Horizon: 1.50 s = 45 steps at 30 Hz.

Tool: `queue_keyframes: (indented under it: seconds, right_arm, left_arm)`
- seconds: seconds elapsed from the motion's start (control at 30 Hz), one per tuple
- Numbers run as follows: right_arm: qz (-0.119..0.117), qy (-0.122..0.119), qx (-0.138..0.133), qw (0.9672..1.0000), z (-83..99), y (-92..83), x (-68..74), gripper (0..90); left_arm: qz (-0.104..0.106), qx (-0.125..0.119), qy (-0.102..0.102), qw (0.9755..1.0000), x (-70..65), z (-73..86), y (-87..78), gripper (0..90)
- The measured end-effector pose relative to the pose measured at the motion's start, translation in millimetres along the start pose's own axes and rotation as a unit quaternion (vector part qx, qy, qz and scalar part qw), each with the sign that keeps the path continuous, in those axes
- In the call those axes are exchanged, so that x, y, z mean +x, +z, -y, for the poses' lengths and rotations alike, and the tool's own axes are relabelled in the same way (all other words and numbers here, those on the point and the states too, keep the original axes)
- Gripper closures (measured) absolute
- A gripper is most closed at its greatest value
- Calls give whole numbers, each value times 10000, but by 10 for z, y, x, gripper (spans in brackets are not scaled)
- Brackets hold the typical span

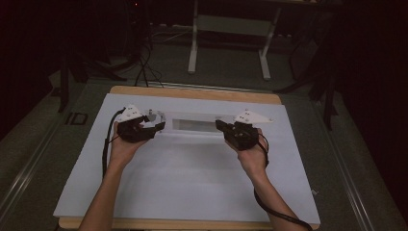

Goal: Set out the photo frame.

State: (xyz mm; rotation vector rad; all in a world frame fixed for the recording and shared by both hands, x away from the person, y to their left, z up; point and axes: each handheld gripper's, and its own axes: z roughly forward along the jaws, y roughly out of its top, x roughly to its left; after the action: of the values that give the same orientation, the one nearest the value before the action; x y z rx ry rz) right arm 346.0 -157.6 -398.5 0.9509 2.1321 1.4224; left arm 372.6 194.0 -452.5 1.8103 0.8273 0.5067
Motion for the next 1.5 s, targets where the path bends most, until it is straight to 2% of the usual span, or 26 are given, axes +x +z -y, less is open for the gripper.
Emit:
queue_keyframes:
  seconds: [0.47, 0.97, 1.13, 1.27, 1.5]
  right_arm:
    - [57, 28, 58, 10000, 31, -30, -107, 874]
    - [382, -179, 285, 9987, 176, -133, -293, 721]
    - [402, -138, 285, 9987, 200, -158, -344, 677]
    - [475, -20, 245, 9986, 222, -205, -441, 611]
    - [657, 118, 237, 9975, 279, -293, -601, 594]
  left_arm:
    - [-51, -32, -54, 10000, 16, -17, 19, 474]
    - [-130, -9, -149, 9998, 47, -69, 59, 475]
    - [-151, -15, -181, 9997, 52, -75, 67, 473]
    - [-169, -19, -187, 9997, 58, -81, 74, 473]
    - [-193, -33, -212, 9996, 60, -84, 81, 473]
